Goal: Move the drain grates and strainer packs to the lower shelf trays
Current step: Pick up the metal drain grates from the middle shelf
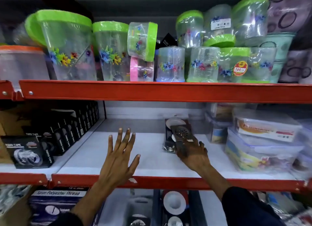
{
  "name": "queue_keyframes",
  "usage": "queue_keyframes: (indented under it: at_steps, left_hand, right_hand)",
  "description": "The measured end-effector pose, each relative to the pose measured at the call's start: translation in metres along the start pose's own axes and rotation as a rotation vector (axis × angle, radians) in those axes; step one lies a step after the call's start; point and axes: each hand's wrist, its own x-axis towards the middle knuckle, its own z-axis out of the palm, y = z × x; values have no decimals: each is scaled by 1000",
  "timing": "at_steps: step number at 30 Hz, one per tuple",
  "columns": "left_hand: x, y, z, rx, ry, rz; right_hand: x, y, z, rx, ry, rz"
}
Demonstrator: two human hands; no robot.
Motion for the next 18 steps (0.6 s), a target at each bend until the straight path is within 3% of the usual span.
queue_keyframes:
  at_steps: [2, 6, 10, 13, 18]
  left_hand:
    - [-3, -8, 4, -9, -57, -69]
    - [-13, -27, 19, -20, -129, -123]
    - [-21, -46, 20, -59, -162, -170]
    - [-26, -65, 18, -54, -178, -195]
    - [-32, -85, 17, -78, -243, -228]
  right_hand:
    - [4, 0, 6, 46, -86, 118]
    - [9, 6, 21, 23, -106, 130]
    - [11, 3, 19, 83, 62, 133]
    - [14, -22, 14, 191, 198, -39]
    - [37, -83, 28, 252, -203, -411]
